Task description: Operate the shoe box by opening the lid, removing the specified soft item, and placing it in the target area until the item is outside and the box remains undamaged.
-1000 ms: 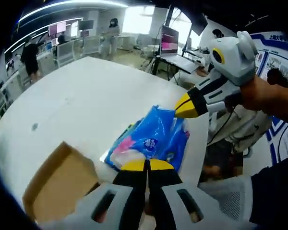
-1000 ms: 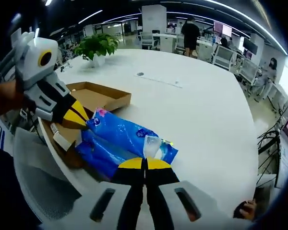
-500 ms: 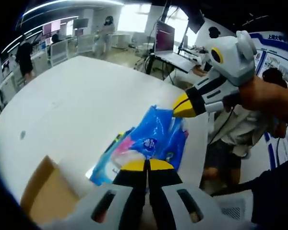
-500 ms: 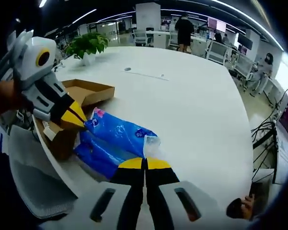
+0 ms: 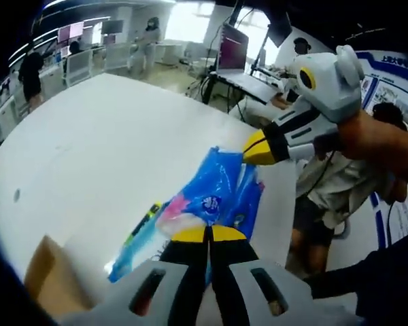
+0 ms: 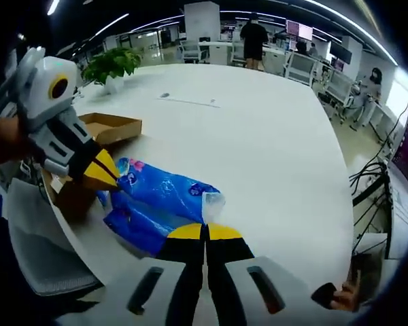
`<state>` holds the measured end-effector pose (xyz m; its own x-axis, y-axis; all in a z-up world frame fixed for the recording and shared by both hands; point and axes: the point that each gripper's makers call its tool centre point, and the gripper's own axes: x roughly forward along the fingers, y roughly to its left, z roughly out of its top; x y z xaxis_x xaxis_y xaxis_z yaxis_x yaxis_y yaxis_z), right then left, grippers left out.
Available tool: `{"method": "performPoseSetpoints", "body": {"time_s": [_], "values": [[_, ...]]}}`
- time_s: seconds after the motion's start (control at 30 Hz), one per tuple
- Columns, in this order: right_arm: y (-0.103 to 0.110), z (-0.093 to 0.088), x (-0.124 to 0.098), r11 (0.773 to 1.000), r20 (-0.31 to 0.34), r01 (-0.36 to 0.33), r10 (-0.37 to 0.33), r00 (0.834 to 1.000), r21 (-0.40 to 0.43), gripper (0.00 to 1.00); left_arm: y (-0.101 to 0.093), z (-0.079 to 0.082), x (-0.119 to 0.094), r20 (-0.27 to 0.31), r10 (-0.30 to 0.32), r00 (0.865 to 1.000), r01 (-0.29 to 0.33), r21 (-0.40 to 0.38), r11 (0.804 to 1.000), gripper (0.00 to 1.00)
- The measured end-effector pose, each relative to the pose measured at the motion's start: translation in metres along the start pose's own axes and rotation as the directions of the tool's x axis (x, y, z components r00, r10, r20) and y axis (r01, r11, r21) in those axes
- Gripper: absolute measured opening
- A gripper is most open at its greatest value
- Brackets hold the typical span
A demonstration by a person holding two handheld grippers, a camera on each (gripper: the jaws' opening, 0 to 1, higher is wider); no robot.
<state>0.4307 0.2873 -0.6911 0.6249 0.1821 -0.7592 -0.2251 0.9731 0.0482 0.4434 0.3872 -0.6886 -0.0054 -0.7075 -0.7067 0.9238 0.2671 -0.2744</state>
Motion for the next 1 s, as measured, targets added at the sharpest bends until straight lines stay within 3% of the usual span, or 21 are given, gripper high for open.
{"method": "performPoseSetpoints", "body": {"time_s": [0.77,1.0], "values": [[-0.061,-0.021,-0.007,0.999,0.001,0.022,-0.022,1.000,0.026,0.00,-0.017,0.030,0.056,-0.024,-0.014,1.000,0.014,0.011,1.000,0.00],[-0.070,-0.021,-0.002,0.999,-0.003,0.024,-0.024,1.000,0.022,0.00,-0.017,0.030,0.068,-0.032,-0.021,0.999,0.021,0.005,1.000,0.00]]}}
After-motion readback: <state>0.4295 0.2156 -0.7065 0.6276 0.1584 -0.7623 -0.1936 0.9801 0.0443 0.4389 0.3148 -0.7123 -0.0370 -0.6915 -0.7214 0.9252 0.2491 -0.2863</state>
